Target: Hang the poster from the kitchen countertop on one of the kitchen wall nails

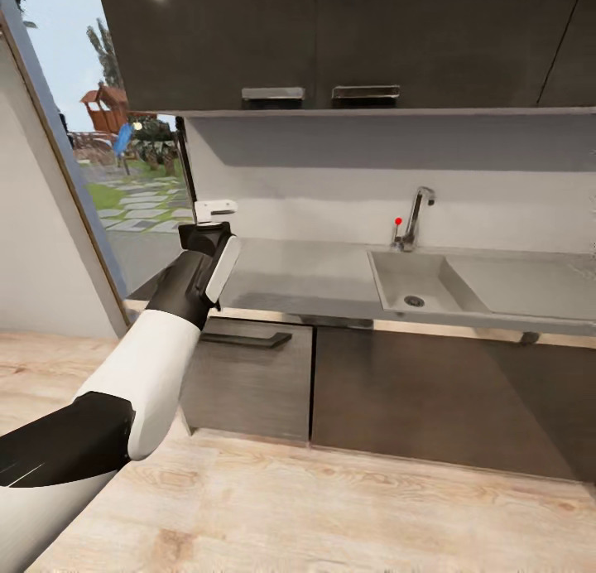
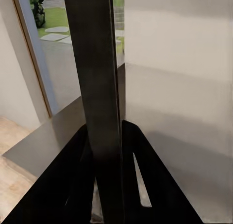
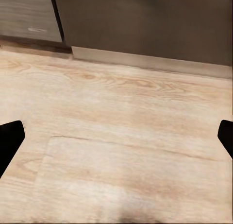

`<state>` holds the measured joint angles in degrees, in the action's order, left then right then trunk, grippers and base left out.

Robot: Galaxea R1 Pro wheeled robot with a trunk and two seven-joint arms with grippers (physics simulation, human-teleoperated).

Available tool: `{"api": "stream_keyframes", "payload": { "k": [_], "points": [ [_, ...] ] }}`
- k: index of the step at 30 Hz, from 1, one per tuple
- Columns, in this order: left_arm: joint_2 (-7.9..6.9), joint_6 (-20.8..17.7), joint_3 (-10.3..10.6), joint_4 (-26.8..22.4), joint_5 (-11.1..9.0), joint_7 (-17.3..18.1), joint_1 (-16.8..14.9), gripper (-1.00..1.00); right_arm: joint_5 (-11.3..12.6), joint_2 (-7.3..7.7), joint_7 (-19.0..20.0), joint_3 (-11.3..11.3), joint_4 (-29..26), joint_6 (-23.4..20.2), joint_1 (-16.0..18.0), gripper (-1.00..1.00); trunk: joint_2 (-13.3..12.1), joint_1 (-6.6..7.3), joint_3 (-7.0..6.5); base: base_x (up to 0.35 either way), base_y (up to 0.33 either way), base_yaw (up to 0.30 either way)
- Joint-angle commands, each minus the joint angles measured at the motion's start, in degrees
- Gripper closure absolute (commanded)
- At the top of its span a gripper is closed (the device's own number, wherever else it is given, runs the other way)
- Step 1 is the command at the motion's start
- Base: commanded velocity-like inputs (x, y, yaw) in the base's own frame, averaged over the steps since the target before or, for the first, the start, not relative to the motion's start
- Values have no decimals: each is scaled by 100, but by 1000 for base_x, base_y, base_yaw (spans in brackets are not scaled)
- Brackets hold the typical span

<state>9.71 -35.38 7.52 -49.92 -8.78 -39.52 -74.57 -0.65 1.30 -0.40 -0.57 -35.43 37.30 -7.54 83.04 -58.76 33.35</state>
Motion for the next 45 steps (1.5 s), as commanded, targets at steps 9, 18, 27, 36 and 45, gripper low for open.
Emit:
{"api": "stream_keyframes", "payload": {
  "k": [9,18,27,36,45],
  "points": [
    [-4,-21,22,-9,-45,-65,-5,100,-5,2,-4,-4,-8,5,-2,-100,3,3,5,-341,0,0],
    [-4,-21,22,-20,-55,-57,-5,100,-5,2,-4,-4,-8,0,-2,-100,3,3,5,-341,0,0],
    [11,-42,35,-169,-411,133,-5,100,-7,0,-4,-4,0,-3,-2,-100,3,3,5,-162,0,0],
    [21,-84,101,-541,-1111,784,-5,100,-13,2,-4,-4,1,-4,-2,-100,3,3,5,-7,0,0],
    [25,-152,176,-568,-1174,1963,-2,100,-9,1,-4,-4,1,-4,-2,-100,3,3,5,0,0,0]
  ]
}}
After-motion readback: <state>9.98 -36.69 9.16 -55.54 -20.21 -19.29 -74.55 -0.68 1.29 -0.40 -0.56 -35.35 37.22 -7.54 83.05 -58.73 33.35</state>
